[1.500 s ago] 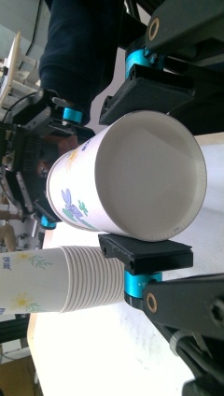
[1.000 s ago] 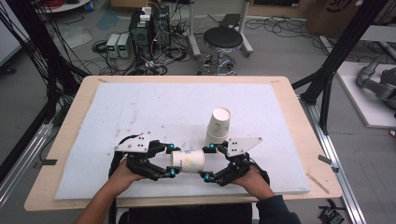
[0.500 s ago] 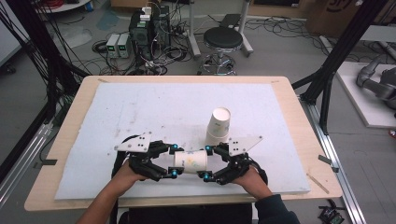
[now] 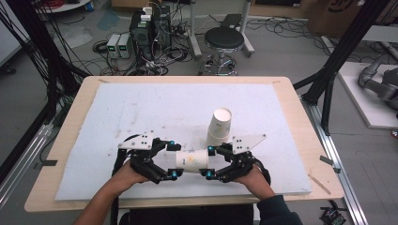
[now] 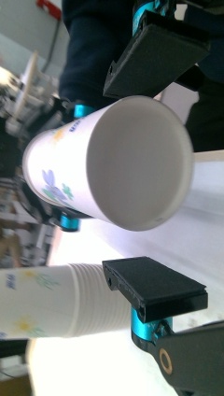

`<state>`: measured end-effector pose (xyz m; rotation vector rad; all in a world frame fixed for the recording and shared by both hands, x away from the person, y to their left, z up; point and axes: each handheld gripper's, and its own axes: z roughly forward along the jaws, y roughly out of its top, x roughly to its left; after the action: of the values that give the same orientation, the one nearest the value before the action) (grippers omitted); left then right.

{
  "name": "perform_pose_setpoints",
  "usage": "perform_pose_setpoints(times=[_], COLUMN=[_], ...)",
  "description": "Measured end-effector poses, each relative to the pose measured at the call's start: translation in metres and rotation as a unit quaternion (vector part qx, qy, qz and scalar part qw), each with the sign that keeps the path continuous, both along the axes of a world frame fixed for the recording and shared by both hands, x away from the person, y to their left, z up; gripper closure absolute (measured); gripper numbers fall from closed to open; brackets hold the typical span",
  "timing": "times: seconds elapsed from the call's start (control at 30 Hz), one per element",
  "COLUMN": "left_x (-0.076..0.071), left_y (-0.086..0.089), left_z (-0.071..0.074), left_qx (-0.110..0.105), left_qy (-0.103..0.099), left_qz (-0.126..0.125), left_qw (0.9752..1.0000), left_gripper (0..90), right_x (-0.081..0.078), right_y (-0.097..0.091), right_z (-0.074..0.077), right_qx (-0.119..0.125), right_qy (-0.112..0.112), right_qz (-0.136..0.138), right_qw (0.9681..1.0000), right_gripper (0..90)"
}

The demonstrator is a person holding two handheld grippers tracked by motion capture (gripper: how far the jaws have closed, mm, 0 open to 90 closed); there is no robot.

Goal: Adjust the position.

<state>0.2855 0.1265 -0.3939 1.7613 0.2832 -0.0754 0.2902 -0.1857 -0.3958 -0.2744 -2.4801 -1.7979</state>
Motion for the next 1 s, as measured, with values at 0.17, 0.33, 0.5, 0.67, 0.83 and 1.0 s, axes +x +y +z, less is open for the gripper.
perform_pose_setpoints(times=[0.17, 0.33, 0.5, 0.67, 0.83, 1.0], left_x=[0.002, 0.002, 0.003, 0.004, 0.005, 0.006], left_y=[0.006, 0.005, 0.001, -0.004, -0.012, -0.017], left_z=[0.006, 0.011, 0.014, 0.016, 0.017, 0.016], left_qx=[0.04, 0.088, 0.134, 0.161, 0.203, 0.225], left_qy=[-0.016, -0.026, -0.038, -0.047, -0.06, -0.064], left_qz=[-0.001, -0.002, -0.004, -0.005, -0.016, -0.022], left_qw=[0.9991, 0.9957, 0.9902, 0.9859, 0.9772, 0.9719], left_gripper=[14.7, 14.9, 15.0, 15.3, 15.9, 16.8], right_x=[0.003, 0.006, 0.009, 0.011, 0.011, 0.013], right_y=[0.0, 0.001, 0.009, 0.019, 0.027, 0.033], right_z=[0.005, 0.01, 0.022, 0.029, 0.034, 0.038], right_qx=[-0.042, -0.066, -0.127, -0.176, -0.215, -0.243], right_qy=[-0.004, -0.005, -0.019, -0.031, -0.043, -0.047], right_qz=[-0.014, -0.018, -0.012, -0.002, 0.003, 0.008], right_qw=[0.999, 0.9976, 0.9916, 0.984, 0.9755, 0.9688], right_gripper=[33.8, 33.8, 33.7, 33.8, 33.7, 33.7])
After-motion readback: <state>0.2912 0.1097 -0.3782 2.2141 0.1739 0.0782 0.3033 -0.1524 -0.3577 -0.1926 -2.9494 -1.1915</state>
